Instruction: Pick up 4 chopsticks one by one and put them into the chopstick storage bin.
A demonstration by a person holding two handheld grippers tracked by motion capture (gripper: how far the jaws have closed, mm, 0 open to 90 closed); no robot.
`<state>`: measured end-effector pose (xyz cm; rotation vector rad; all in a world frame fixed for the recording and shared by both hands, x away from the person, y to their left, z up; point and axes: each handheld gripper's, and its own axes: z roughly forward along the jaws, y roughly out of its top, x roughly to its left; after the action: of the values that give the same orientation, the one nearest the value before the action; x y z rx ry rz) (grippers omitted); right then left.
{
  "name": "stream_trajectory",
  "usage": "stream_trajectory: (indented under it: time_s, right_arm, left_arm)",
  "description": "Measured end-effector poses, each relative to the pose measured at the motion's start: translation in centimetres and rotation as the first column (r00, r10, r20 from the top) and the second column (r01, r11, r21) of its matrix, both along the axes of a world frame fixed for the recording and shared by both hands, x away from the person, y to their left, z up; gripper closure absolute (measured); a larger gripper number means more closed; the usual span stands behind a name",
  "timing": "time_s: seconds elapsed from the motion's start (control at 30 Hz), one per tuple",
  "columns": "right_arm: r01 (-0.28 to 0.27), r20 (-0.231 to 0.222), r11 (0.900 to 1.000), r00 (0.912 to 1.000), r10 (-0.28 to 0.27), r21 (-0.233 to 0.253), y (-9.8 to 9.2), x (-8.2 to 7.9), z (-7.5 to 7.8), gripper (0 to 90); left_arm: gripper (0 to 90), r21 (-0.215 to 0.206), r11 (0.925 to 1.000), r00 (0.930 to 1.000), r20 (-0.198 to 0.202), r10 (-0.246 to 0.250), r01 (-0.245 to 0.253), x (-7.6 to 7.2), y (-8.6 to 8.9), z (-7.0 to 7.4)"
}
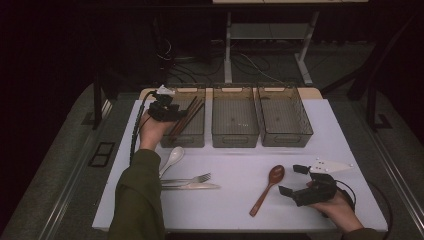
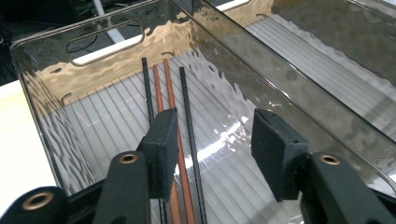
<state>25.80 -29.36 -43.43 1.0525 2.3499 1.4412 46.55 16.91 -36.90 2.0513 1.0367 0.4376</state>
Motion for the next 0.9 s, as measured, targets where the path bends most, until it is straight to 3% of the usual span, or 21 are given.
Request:
stream_trajectory:
  time_s: [0.13,0.27,0.63,0.9]
  right_arm:
    - [-0.002,0.003,1.000,1.0000,0.002,0.000,0.0,0.0,0.0,1.0]
    - [0.004,0.007,1.000,1.0000,-0.004,-0.003,-0.1,0.1,0.0,1.0]
    - [-0.005,0.000,1.000,1.0000,0.005,-0.018,0.3,0.2,-0.1,1.0]
    - [-0.006,0.003,1.000,1.0000,0.006,-0.016,0.2,0.2,-0.1,1.0]
  left_arm:
    - [45.0,-0.037,0.9992,0.9998,0.018,-0.010,0.011,-1.0,-0.3,0.1]
    - [42.4,-0.027,0.9991,0.9993,0.021,-0.030,0.031,-2.2,-0.7,0.1]
    - [30.1,-0.062,0.9926,0.9942,0.034,-0.102,0.104,-6.1,-2.0,0.3]
    - [26.0,-0.073,0.9881,0.9905,0.033,-0.133,0.135,-9.6,-2.4,-0.8]
